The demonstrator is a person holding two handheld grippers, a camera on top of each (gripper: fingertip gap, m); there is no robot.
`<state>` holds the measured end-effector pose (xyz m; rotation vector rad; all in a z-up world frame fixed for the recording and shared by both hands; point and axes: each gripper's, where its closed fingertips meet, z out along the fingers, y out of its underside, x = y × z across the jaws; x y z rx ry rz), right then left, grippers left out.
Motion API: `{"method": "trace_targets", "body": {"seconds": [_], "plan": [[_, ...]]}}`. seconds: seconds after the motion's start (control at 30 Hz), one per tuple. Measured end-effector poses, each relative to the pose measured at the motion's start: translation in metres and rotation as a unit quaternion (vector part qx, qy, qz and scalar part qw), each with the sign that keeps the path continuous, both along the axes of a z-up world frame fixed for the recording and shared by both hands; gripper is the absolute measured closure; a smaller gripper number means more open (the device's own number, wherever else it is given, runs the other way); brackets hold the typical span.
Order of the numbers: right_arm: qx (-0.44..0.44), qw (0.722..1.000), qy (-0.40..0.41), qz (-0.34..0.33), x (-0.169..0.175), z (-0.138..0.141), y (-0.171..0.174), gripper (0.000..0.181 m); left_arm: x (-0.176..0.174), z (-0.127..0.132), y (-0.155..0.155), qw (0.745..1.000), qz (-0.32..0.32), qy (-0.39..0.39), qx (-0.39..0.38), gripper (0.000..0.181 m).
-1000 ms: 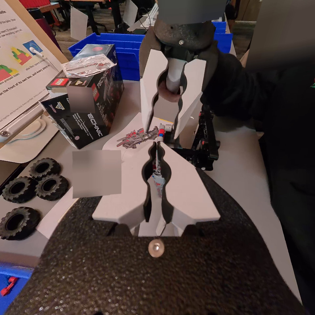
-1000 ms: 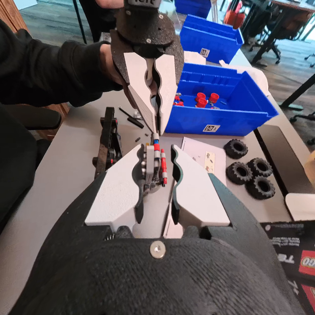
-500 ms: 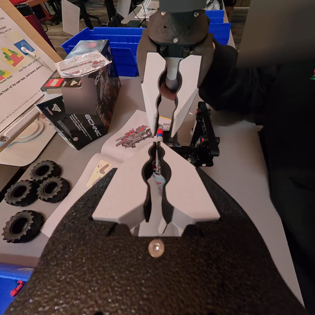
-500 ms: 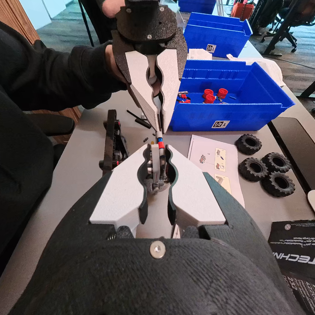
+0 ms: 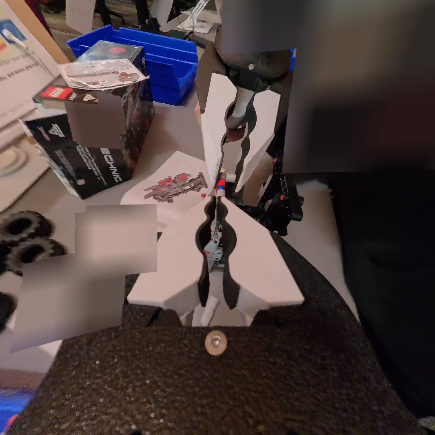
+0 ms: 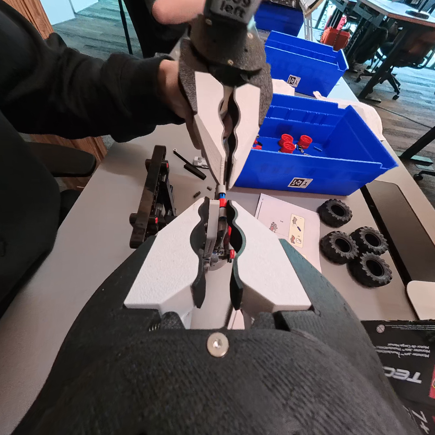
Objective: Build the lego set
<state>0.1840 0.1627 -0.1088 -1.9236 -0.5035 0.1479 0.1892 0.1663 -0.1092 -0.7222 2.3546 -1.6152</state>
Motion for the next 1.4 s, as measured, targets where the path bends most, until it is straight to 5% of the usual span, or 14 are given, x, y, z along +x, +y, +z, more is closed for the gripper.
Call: {"method": "trace_targets", "body": {"seconds": [0.13,0.33,0.53,1.07,1.4], "plan": [[0.004,1.0,0.007,-0.002,0.0034,0.0002,0.0009,0.168,0.0044,0.0007,0.0008,0.999,-0.015,0.01,-0.045,0.181],[0.006,1.0,0.007,0.001,0.0031,0.0005,-0.0002,0.168,0.0039,0.0011,-0.0012,0.997,-0.026,-0.069,0.022,0.181],[0.008,1.0,-0.001,0.004,0.0004,-0.0007,0.0024,0.168,0.0016,-0.0031,0.0009,0.996,-0.024,-0.06,0.059,0.181],[0.005,1.0,-0.001,0.005,0.0003,0.0011,-0.0001,0.168,0.0009,0.0039,-0.0025,0.99,-0.066,-0.085,-0.096,0.181],[0.004,1.0,-0.002,0.011,-0.0031,0.0012,0.0006,0.167,-0.004,0.0053,-0.0023,0.984,-0.121,-0.085,-0.103,0.176]]}}
